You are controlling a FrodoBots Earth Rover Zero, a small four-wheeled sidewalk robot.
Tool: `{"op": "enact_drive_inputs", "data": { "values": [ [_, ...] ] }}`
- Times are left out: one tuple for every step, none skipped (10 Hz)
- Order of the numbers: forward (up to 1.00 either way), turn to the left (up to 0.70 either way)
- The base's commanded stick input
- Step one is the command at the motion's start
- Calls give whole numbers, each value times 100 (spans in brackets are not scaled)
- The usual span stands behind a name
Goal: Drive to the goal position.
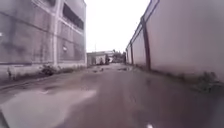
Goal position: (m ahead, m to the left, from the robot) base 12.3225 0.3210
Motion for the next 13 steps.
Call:
{"op": "enact_drive_inputs", "data": {
  "values": [
    [85, 0],
    [85, 0],
    [85, 0],
    [85, 0],
    [85, 0],
    [85, 0],
    [85, 0],
    [85, 0],
    [85, 0],
    [85, 0],
    [85, 0],
    [85, 0],
    [85, 0]
  ]
}}
